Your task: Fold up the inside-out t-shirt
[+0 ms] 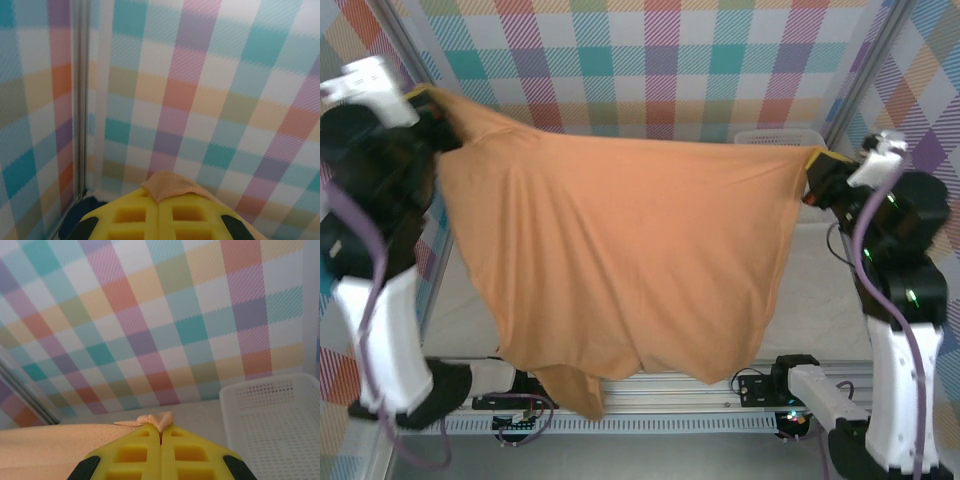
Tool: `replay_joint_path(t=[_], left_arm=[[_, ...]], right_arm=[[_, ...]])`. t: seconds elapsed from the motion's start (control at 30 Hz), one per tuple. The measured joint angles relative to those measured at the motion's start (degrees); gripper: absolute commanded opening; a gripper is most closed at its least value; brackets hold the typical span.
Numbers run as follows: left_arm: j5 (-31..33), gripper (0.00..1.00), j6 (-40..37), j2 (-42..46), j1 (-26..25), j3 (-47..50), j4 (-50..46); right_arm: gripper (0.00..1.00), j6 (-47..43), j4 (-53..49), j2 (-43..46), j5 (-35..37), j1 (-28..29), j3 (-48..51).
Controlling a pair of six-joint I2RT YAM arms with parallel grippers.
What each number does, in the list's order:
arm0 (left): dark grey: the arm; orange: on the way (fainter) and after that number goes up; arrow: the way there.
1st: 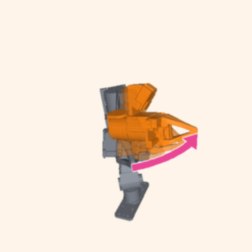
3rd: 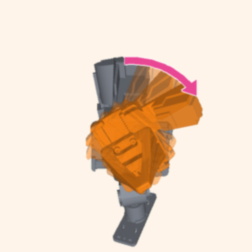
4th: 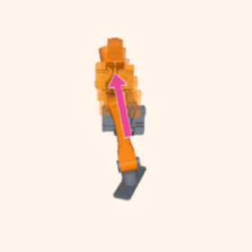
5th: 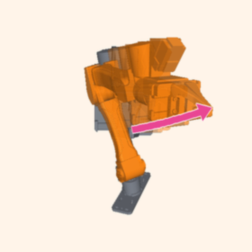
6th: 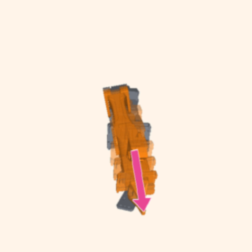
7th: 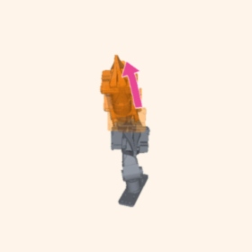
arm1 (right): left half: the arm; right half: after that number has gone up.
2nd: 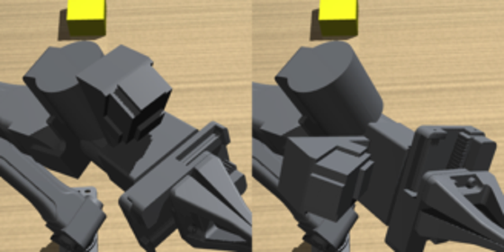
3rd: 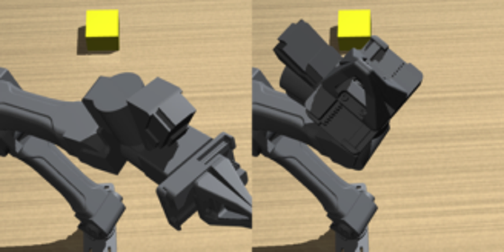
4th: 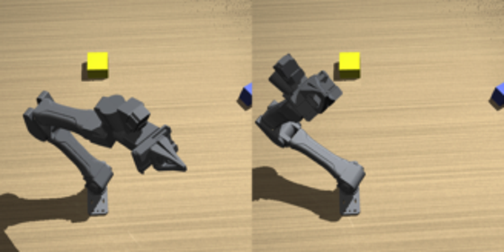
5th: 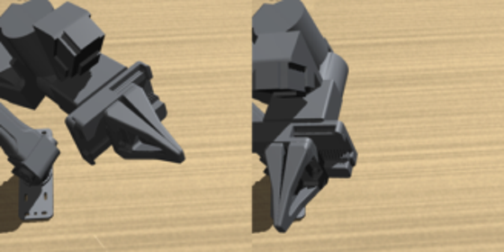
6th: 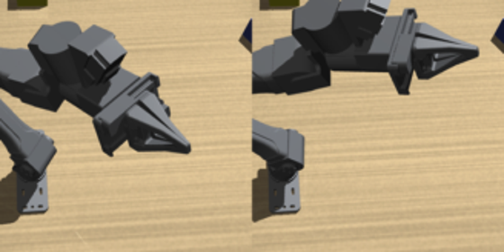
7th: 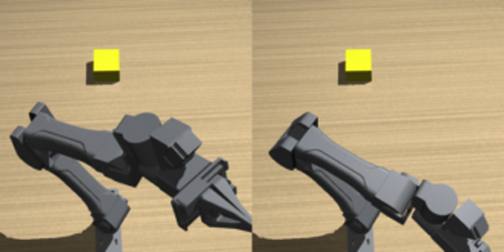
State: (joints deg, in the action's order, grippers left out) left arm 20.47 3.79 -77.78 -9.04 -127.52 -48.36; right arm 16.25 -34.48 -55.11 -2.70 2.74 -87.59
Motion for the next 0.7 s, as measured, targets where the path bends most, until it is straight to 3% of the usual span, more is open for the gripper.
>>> replay_joint_path(t=[0.1,0.17,0.27,0.37,0.47,0.6,0.7], left_arm=[[-0.7,0.00,0.0,-10.4,1.9,2.6,3.9],[-1.5,0.03,0.3,-18.2,3.3,3.8,6.0],[-2.6,0.23,0.9,-32.6,4.8,1.7,8.4],[-4.4,0.49,1.9,-53.5,5.9,-15.6,5.9],[-6.5,0.61,3.7,-72.2,6.3,-37.6,1.3],[-9.2,0.64,6.4,-75.1,6.3,-37.9,-5.0],[-12.8,0.66,9.2,-63.1,6.3,-17.2,-2.1]], right_arm=[[0.01,0.0,5.4,-9.7,0.8,0.5,2.4],[0.07,-0.1,9.3,-18.4,1.8,1.8,2.5],[0.15,-0.7,12.4,-34.9,3.8,4.4,-1.8],[0.29,-1.7,11.7,-55.1,5.1,6.3,-15.7],[0.36,-3.0,8.1,-69.2,5.8,7.5,-28.6],[0.41,-4.9,2.2,-71.5,5.7,9.6,-30.7],[0.43,-5.2,2.0,-64.9,4.5,12.4,-22.8]])
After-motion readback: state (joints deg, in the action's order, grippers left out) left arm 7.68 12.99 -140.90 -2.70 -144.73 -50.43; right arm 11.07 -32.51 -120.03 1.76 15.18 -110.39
